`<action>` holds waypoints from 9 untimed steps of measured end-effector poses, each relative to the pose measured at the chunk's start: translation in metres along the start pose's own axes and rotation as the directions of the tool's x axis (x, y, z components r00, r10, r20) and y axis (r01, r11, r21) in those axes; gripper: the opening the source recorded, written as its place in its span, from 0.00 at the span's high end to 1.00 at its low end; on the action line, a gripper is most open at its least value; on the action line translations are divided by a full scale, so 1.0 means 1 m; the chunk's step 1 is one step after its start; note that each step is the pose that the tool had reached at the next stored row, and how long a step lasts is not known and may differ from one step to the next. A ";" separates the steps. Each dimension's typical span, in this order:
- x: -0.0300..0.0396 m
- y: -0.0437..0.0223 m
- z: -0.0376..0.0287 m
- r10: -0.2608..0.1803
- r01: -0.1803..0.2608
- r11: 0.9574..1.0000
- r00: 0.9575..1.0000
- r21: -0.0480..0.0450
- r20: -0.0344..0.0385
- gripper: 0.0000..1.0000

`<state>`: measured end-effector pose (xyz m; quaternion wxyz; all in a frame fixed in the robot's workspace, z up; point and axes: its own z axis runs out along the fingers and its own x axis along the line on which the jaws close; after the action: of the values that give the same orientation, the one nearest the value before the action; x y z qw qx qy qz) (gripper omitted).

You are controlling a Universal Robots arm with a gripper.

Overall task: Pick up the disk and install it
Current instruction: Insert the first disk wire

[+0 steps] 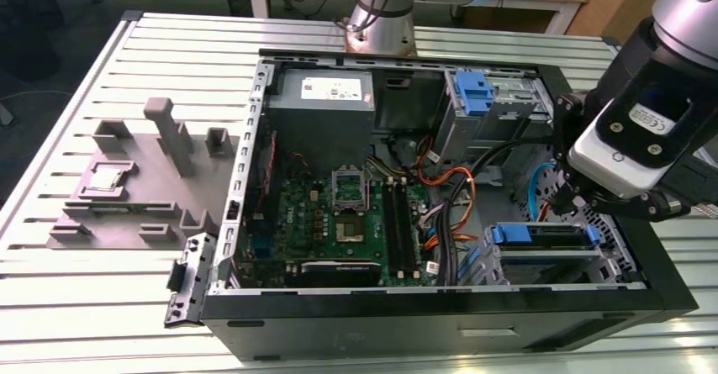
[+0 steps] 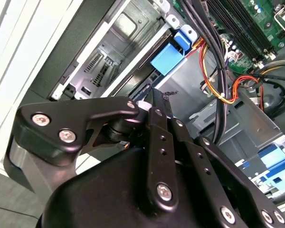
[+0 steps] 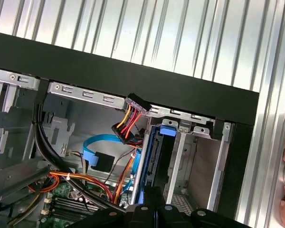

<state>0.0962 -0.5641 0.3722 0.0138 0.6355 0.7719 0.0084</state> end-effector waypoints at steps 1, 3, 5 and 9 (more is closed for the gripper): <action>-0.0001 0.0019 0.0001 0.000 0.000 1.000 1.000 0.000 0.000 0.90; 0.0001 0.0060 0.0002 0.000 0.000 1.000 1.000 0.000 0.000 0.90; 0.0006 0.0099 0.0003 0.000 0.000 1.000 1.000 0.000 0.001 0.90; 0.0017 0.0161 0.0006 0.000 0.000 1.000 1.000 0.000 0.001 0.90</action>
<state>0.1117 -0.5594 0.3721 0.0142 0.6353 0.7721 0.0079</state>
